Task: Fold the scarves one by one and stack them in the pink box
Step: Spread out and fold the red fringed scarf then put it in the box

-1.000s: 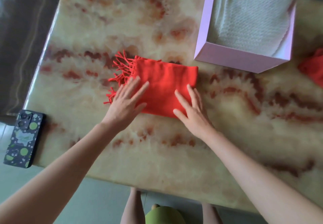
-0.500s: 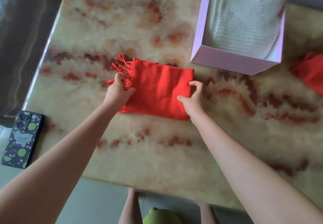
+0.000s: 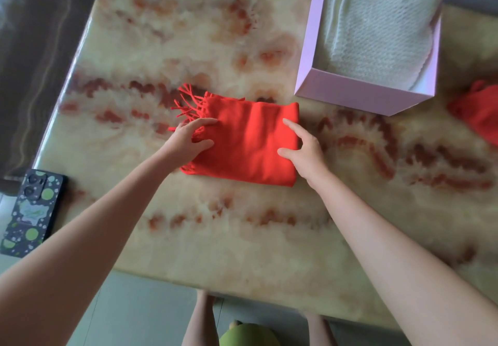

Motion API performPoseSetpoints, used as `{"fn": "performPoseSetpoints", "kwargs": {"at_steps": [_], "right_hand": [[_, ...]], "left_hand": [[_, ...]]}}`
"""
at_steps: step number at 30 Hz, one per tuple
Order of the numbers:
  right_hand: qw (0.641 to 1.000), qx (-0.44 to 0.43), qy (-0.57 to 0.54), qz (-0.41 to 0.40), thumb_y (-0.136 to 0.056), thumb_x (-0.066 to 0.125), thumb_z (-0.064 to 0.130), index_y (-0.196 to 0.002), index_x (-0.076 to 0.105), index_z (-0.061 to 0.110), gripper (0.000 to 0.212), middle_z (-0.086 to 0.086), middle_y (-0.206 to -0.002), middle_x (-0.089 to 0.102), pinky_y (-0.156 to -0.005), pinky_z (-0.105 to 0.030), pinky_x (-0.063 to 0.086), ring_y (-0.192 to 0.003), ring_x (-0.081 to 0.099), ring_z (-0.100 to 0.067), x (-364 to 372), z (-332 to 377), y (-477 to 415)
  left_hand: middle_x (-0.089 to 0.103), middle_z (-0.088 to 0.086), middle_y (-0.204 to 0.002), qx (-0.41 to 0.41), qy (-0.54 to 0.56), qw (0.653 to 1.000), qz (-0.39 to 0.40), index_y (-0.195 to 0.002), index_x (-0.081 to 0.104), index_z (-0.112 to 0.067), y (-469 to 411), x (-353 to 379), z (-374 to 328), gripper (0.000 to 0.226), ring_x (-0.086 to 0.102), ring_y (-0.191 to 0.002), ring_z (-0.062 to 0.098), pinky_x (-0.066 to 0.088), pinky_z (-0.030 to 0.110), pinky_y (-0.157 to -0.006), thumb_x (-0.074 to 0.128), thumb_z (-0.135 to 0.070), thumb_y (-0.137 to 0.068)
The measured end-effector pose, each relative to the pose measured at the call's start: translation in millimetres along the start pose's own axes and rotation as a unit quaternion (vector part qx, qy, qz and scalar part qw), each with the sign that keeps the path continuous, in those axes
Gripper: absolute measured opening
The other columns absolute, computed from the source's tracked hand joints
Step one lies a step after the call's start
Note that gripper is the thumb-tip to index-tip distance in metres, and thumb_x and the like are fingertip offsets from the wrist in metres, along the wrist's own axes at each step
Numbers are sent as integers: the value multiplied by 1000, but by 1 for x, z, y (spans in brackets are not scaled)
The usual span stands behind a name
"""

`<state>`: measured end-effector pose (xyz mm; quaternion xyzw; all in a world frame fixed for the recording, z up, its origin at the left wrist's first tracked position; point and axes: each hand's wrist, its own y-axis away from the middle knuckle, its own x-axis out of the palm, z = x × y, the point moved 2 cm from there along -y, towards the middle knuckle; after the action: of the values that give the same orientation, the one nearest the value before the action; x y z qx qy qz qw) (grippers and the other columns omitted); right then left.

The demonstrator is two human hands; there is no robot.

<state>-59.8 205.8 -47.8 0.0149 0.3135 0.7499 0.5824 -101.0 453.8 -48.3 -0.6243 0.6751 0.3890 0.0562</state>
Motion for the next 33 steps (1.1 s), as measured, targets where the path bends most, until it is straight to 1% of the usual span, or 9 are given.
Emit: {"fn": "performPoseSetpoints", "kwargs": {"at_steps": [3,6,8,12,17,21,24,30,33], "right_hand": [[1000,-4,8,3,-73,65,-13,-131,55,17,66,-2,-129,57,-99,-24,43,-115,55,-13,-2,0,0],[1000,-5,15,20,-74,65,-12,-130,57,16,63,-2,-128,57,-96,-21,43,-111,54,-10,-2,1,4],[999,-6,22,25,-74,65,-12,-129,57,16,62,-3,-128,57,-97,-22,43,-110,54,-10,-2,0,7],[1000,14,8,20,-75,65,-12,-129,58,16,62,-2,-124,56,-100,-34,45,-114,55,-16,-4,-2,11],[999,12,7,29,-75,65,-12,-129,57,15,61,2,-120,54,-99,-31,45,-111,53,-12,-5,-2,13],[1000,6,11,28,-75,65,-12,-130,56,15,63,-3,-130,56,-99,-25,43,-115,53,-12,-5,-4,12],[1000,3,4,29,-74,66,-12,-131,55,17,65,-3,-133,54,-100,-27,43,-118,53,-14,-4,-6,11],[1000,-5,21,21,-72,67,-10,-131,55,21,67,-5,-132,54,-105,-36,41,-121,51,-17,-3,-9,11],[999,-7,28,24,-74,66,-10,-133,53,21,68,-3,-134,51,-106,-30,38,-122,48,-14,-4,-8,13]], "left_hand": [[57,4,-114,-13,7,1000,18,-126,57,-22,-4,-5,-1,46,50,-98,13,34,17,-79,68,-9,-83],[59,15,-116,-75,-12,997,10,-125,57,-21,-3,-4,5,45,53,-90,22,42,28,-78,69,-13,-82],[56,24,-119,-115,-23,993,12,-124,54,-17,0,0,6,45,56,-97,34,44,33,-80,70,-13,-82],[51,22,-128,-133,-4,991,22,-121,54,-12,1,1,0,44,52,-113,36,42,31,-79,71,-10,-81],[45,6,-94,-126,4,991,45,-124,52,-14,2,-2,0,45,40,-65,12,32,18,-49,69,-10,-83],[48,5,-111,-101,73,990,66,-136,43,-23,7,2,3,59,47,-83,13,41,22,-68,66,-6,-85],[44,-3,-128,-43,106,993,41,-140,39,-24,13,4,0,63,42,-113,7,34,8,-84,61,1,-86],[53,0,-120,-24,176,983,55,-133,48,-22,15,10,0,57,47,-107,8,40,10,-89,58,7,-86],[53,-1,-130,-41,201,978,30,-136,46,-28,11,8,1,62,47,-118,7,36,17,-103,63,1,-84]]}}
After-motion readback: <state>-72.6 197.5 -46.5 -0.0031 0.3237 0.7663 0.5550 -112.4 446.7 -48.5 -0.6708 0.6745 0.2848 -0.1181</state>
